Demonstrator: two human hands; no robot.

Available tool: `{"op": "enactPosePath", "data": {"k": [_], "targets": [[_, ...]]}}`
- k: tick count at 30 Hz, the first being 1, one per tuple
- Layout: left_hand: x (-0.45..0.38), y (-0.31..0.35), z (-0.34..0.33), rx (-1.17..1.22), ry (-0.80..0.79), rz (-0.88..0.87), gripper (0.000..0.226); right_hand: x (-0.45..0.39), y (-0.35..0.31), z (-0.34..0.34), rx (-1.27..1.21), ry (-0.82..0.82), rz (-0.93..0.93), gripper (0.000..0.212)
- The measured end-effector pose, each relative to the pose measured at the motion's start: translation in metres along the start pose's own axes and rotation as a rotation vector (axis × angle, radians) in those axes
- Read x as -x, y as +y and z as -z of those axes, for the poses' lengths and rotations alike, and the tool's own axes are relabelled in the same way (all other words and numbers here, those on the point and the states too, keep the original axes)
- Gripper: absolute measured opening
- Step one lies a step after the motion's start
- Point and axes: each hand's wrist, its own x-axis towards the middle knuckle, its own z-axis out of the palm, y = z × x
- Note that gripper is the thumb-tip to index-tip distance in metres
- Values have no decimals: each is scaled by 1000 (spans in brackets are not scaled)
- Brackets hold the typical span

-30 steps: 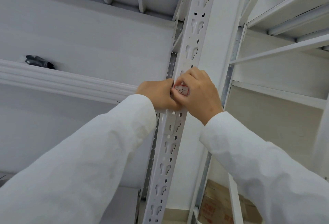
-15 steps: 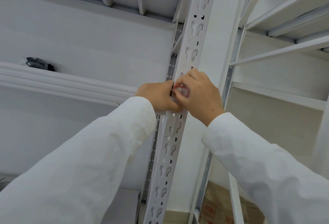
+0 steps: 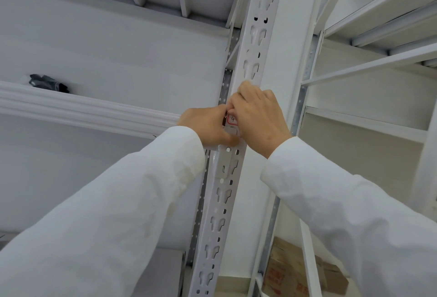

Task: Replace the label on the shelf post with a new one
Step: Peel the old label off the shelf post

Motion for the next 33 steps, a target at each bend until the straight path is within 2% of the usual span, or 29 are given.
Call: {"op": "enactPosePath", "data": {"k": [5, 10, 15, 20, 27, 30, 33], "targets": [[3, 4, 3, -15, -5, 18, 41, 2, 9, 8, -138, 45, -60, 7], [4, 2, 4, -4, -21, 28, 40, 4, 12, 10, -216, 20, -26, 7], [1, 3, 2, -4, -15, 15, 44, 3, 12, 3, -155, 112, -31, 5], [-1, -1, 3, -14, -4, 12, 43, -1, 8, -7, -63, 210, 6, 20], [0, 1, 2, -8, -5, 9, 40, 0, 12, -17, 104, 247, 134, 12], [2, 2, 1, 1, -14, 14, 43, 7, 13, -19, 18, 258, 107, 7], [3, 3, 2, -2, -20, 13, 41, 12, 16, -15, -139, 248, 50, 11]]}}
